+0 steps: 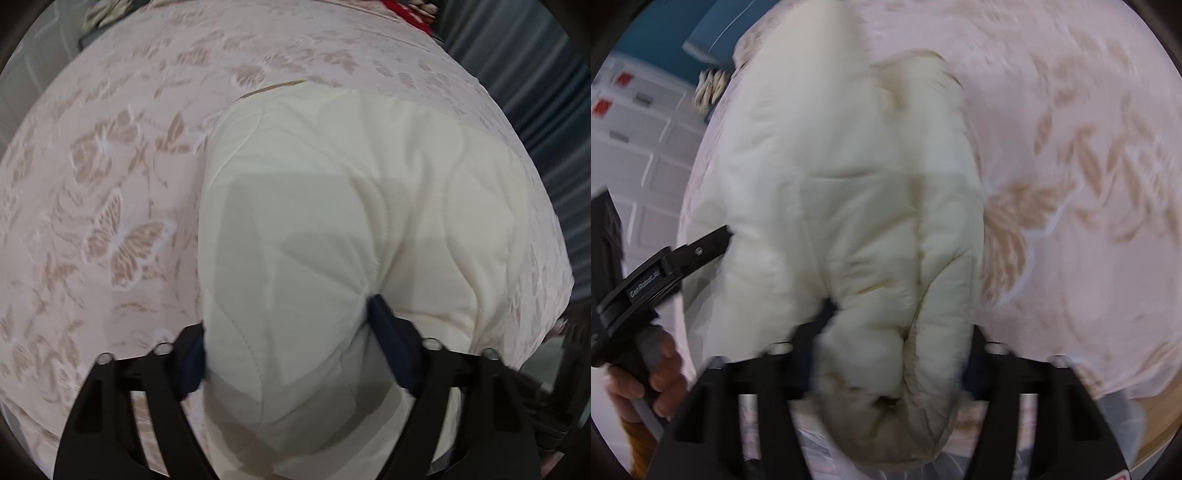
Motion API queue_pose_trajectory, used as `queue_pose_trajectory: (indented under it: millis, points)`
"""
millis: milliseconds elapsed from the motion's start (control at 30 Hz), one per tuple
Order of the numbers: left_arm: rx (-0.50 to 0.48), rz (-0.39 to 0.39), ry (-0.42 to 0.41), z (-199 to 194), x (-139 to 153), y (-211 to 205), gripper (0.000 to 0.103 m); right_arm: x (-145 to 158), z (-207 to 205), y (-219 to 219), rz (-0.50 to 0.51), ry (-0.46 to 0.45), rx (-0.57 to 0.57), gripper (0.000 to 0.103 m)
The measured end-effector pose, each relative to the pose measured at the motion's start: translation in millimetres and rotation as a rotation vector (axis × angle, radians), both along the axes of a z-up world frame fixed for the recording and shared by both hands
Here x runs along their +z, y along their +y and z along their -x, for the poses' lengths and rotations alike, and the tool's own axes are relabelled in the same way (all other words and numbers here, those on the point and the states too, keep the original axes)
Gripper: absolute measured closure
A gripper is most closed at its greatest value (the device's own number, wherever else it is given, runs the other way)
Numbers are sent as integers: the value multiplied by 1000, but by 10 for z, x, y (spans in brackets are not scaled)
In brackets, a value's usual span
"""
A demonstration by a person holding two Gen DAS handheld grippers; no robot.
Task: Fold large clothes
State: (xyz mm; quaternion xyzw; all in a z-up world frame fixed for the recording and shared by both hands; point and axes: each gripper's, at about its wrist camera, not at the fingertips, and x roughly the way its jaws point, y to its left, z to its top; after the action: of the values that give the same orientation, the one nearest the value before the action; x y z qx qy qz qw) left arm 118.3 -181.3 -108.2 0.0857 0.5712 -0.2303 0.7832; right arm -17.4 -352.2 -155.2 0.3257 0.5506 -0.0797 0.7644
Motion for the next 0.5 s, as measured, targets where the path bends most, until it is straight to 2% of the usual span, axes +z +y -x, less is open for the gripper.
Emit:
queue_pose_trajectory:
  millis: [33,100,200,333,500]
  points:
    - [-16,-7,-24,37,71,-3,43,96,-25,77,51,4,23,64]
    - [-37,-6,-63,99,221,13,55,265,-69,222,135,6,49,68]
    - [-56,13,-125,160,493,108,61,448,-133,409,203,-19,68,74]
    - [-69,21,-242,237,902,280,62,812,-240,693,315,-79,128,75]
    - [-43,34,-355,176,1312,572,62,1104,-409,1051,361,-157,173,76]
